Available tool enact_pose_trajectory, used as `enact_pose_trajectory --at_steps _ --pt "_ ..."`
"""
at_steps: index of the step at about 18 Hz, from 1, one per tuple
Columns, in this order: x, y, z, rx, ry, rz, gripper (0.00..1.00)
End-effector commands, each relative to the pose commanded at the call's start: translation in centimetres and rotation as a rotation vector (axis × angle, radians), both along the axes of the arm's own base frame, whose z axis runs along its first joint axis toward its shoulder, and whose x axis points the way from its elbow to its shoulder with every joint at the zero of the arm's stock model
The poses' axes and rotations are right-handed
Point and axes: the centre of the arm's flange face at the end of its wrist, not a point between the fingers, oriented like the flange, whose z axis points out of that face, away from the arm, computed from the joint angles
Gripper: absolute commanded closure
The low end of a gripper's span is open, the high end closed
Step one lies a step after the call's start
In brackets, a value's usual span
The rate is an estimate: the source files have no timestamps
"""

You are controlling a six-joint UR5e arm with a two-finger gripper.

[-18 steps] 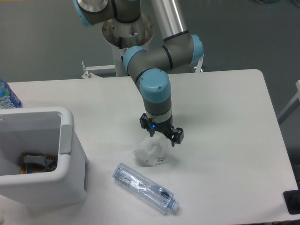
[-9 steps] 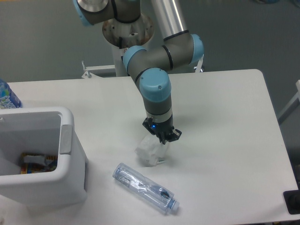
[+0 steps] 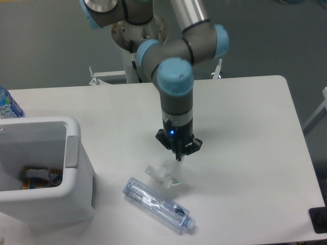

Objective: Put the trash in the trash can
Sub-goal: 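Lift the tissue and carry it over the white trash bin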

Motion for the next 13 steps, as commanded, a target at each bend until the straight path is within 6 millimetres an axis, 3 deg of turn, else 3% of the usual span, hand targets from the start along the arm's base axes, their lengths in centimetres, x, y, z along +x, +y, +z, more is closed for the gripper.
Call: enact_pose_trajectory --at_steps 5,7,9,11,13 --pt "0.1 1.8 9.4 0.215 -0.055 0.202 1.0" --pt "1.7 3.4 12.2 0.276 -0.09 0.264 1.0" --pt "4.9 5.6 14.2 0.314 -0.118 0.26 1.0" --pt "8.1 6.5 16.0 0.342 -0.131 0.241 1.0" --pt "12.2 7.9 16.6 0.346 -0.142 0.179 1.0"
